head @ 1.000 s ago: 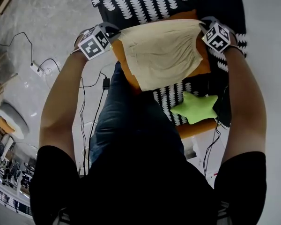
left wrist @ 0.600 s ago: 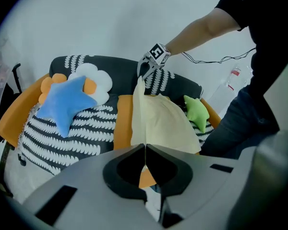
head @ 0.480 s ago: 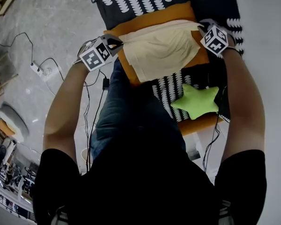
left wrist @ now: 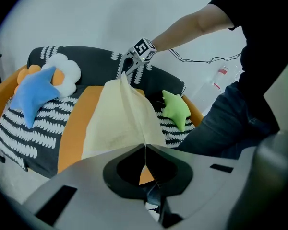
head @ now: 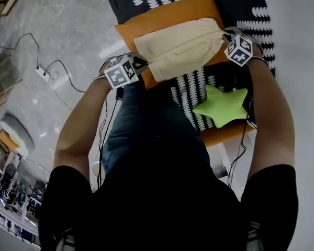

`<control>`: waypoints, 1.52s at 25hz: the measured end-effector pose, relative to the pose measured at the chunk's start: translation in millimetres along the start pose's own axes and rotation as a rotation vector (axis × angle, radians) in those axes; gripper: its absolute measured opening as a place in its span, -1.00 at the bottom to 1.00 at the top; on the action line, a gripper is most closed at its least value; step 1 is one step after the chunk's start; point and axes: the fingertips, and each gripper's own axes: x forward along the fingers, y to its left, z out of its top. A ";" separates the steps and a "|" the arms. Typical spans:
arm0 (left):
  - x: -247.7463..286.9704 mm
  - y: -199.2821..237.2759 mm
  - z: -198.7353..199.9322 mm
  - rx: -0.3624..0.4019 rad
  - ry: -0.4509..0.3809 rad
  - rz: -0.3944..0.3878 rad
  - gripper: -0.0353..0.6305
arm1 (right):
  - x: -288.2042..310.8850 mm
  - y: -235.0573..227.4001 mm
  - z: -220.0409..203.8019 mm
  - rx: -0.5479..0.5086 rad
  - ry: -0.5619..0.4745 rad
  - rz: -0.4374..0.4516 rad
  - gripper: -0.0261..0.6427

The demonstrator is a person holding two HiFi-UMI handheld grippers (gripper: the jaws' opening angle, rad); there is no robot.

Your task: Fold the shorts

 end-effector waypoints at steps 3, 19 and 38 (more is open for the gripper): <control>16.4 -15.3 -4.4 0.009 0.007 -0.005 -0.82 | 6.8 12.9 -7.8 -0.024 0.010 -0.027 -0.79; 109.8 -65.4 -38.2 0.009 0.081 -0.071 -0.81 | 53.9 66.8 -48.5 -0.027 0.088 -0.075 -0.79; 140.8 -84.9 -48.2 -0.131 0.078 -0.176 -0.33 | 66.4 97.9 -75.6 0.265 0.232 -0.027 -0.53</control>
